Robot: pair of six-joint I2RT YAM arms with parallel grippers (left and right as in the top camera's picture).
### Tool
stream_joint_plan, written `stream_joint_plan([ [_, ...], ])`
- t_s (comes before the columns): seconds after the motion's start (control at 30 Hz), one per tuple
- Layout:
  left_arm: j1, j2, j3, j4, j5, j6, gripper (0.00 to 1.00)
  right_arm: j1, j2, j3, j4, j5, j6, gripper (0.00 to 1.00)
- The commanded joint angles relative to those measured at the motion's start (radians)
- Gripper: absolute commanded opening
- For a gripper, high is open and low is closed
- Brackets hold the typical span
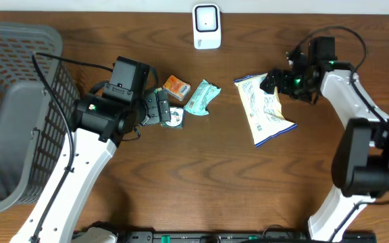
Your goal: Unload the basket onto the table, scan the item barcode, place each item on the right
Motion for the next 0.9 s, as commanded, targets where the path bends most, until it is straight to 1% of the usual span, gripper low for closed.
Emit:
stream_joint_plan([
  [0.0,0.002,-0.003,0.015,-0.002,-0.012,0.006,0.98,0.000,0.064,-0.010,0.037,-0.080,-0.043,0.99],
  [0.1,0.002,-0.003,0.015,-0.002,-0.012,0.005,0.98,0.004,0.115,-0.010,0.056,-0.240,-0.123,0.96],
  [0.17,0.002,-0.003,0.015,-0.002,-0.012,0.006,0.98,0.009,0.150,-0.010,0.053,-0.265,-0.134,0.94],
  [0.23,0.002,-0.003,0.015,-0.002,-0.012,0.006,0.98,0.013,0.180,-0.010,0.049,-0.264,-0.134,0.72],
  [0.3,0.002,-0.003,0.015,-0.002,-0.012,0.006,0.98,0.015,0.201,-0.010,0.041,-0.264,-0.134,0.47],
  [0.37,0.002,-0.003,0.015,-0.002,-0.012,0.005,0.98,0.013,0.207,-0.010,0.027,-0.266,-0.129,0.13],
  [0.4,0.002,-0.003,0.015,-0.002,-0.012,0.006,0.97,0.012,0.207,-0.009,0.022,-0.270,-0.119,0.01],
  [0.53,0.002,-0.003,0.015,-0.002,-0.012,0.006,0.98,0.006,0.163,-0.005,0.003,-0.378,-0.103,0.01],
  [0.7,0.002,-0.003,0.015,-0.002,-0.012,0.006,0.98,-0.014,0.038,0.006,0.024,-0.482,-0.017,0.01],
  [0.8,0.002,-0.003,0.015,-0.002,-0.012,0.006,0.98,-0.019,-0.080,0.010,0.107,-0.655,-0.002,0.01],
  [0.87,0.002,-0.003,0.015,-0.002,-0.012,0.006,0.98,-0.018,-0.156,0.010,0.183,-0.723,0.065,0.01],
])
